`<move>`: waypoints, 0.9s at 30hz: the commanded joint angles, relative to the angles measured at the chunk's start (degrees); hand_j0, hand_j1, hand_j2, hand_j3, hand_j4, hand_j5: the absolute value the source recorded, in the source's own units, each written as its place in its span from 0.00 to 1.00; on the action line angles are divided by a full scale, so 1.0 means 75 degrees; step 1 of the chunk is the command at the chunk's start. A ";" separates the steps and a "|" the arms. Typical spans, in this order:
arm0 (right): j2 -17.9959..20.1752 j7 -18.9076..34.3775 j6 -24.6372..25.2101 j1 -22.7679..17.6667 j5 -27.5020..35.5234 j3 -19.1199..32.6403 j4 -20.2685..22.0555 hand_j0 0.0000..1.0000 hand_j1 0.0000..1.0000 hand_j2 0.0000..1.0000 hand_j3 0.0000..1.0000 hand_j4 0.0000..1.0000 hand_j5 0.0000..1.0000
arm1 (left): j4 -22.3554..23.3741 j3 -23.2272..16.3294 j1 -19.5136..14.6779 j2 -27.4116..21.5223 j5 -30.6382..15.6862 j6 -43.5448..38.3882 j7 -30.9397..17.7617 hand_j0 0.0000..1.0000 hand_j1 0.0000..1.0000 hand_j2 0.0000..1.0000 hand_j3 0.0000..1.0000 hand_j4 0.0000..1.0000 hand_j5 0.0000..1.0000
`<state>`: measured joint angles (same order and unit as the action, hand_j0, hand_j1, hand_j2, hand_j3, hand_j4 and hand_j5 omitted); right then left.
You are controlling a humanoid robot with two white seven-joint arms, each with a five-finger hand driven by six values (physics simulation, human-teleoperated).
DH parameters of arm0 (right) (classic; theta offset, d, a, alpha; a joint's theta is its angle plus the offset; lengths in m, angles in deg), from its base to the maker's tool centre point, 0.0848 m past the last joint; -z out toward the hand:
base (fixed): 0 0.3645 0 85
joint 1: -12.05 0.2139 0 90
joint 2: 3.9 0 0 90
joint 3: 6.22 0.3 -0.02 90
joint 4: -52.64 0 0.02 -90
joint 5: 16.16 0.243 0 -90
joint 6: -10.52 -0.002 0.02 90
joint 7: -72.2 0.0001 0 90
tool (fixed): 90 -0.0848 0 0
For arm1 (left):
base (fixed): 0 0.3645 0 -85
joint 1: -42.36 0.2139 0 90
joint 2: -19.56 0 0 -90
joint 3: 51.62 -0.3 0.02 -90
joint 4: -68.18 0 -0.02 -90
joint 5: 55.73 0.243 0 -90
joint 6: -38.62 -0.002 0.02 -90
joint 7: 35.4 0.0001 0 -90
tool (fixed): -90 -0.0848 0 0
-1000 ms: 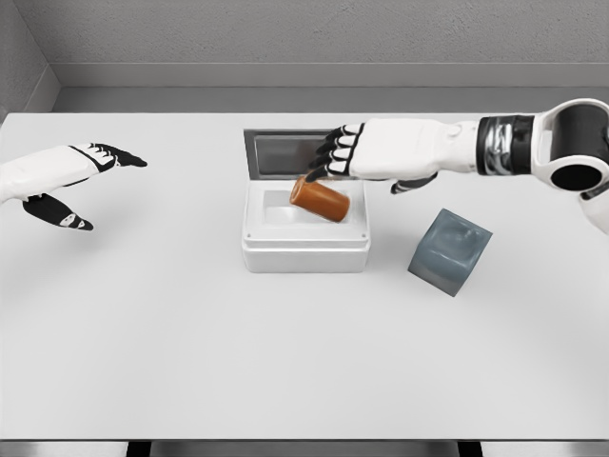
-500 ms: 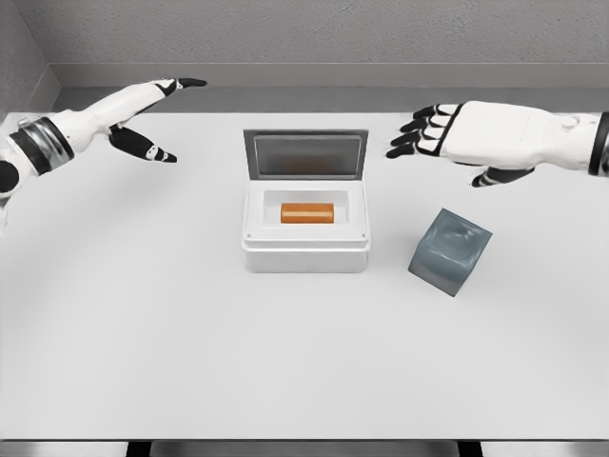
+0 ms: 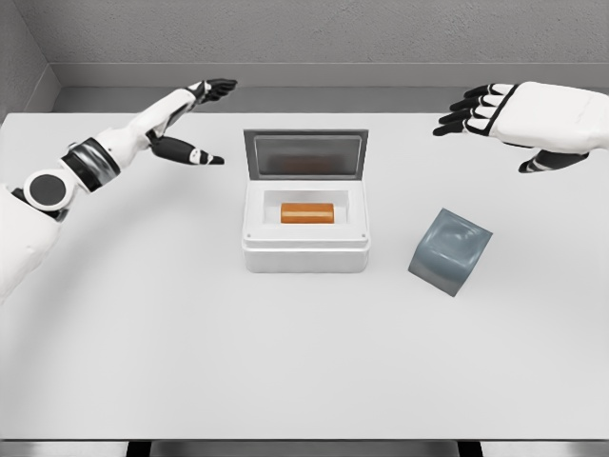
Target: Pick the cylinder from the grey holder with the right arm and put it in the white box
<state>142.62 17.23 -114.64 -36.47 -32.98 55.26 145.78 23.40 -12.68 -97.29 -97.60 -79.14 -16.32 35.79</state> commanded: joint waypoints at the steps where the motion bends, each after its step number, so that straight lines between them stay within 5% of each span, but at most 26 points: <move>1: 0.0011 -0.0004 0.0022 0.0000 0.0028 0.0006 -0.0009 1.00 1.00 1.00 1.00 1.00 1.00 | -0.0088 -0.0118 0.0000 0.0060 -0.0383 -0.0008 -0.0093 0.94 0.94 0.94 0.94 0.94 0.94; 8: 0.0023 -0.0004 0.0022 -0.0117 0.0028 0.0006 -0.0009 1.00 1.00 1.00 1.00 1.00 1.00 | -0.0205 -0.0341 0.0094 0.0142 -0.0606 -0.0008 -0.0093 0.94 0.94 0.94 0.94 0.94 0.94; 14: 0.0023 -0.0004 0.0022 -0.0152 0.0028 0.0006 -0.0009 1.00 1.00 1.00 1.00 1.00 1.00 | -0.1190 -0.0927 0.0211 -0.0034 -0.0641 -0.0008 -0.0093 0.94 0.94 0.94 0.94 0.94 0.94; 22: 0.0023 -0.0004 0.0022 -0.0152 0.0028 0.0006 -0.0021 1.00 1.00 1.00 1.00 1.00 1.00 | -0.2045 -0.0939 0.0316 -0.0713 -0.0910 -0.0008 -0.0082 0.94 0.94 0.94 0.94 0.94 0.94; 27: 0.0011 -0.0004 0.0022 -0.0152 0.0028 0.0006 -0.0021 1.00 1.00 1.00 1.00 1.00 1.00 | -0.3076 -0.1067 0.0328 -0.1358 -0.1332 -0.0008 -0.0082 0.94 0.94 0.94 0.94 0.94 0.94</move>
<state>142.68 17.23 -114.64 -37.61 -33.03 55.28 145.63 2.78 -20.42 -94.83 -106.15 -87.80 -16.32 35.16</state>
